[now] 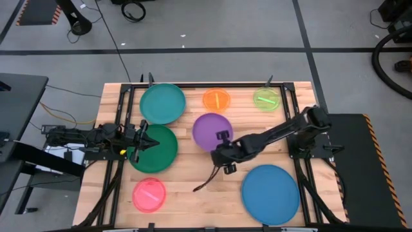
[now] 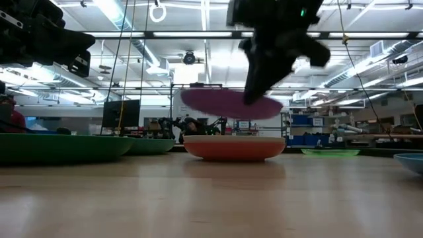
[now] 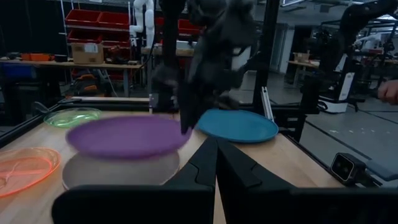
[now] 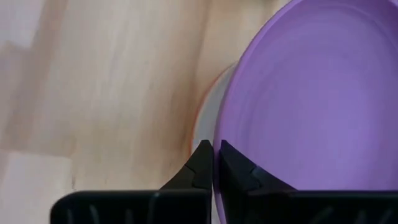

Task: Stack plastic plates
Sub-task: Stack the purple plate on top of the light brown plate

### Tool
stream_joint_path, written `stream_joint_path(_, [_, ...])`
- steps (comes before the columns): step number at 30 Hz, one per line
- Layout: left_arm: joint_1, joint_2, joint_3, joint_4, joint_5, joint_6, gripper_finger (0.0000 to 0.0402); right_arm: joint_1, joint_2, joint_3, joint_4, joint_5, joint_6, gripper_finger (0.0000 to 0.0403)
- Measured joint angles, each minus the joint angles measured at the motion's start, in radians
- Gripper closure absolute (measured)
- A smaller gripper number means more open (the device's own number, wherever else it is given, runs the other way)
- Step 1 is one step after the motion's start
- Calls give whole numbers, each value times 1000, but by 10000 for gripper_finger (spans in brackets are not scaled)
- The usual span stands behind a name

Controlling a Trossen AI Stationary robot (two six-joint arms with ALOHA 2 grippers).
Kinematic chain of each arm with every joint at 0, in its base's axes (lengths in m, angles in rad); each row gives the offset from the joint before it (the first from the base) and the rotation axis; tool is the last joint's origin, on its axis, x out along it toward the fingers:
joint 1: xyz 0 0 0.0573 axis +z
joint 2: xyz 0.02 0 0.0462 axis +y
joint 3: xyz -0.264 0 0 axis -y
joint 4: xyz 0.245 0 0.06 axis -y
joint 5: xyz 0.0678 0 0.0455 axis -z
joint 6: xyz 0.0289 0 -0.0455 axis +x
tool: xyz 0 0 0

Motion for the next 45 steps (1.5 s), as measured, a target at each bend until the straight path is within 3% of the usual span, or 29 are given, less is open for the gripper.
stream_joint_path(7, [0,0,0,1,0,0,388,-40,82,-1,-3,-23,-33,385])
stream_joint_path(21, [0,0,0,1,0,0,388,-83,86,0,3,-52,54,360])
stream_joint_path(38, [0,0,0,2,0,0,388,-73,63,36,8,2,39,257])
stream_joint_path(45, [0,0,0,2,0,0,388,-52,37,82,-5,5,54,248])
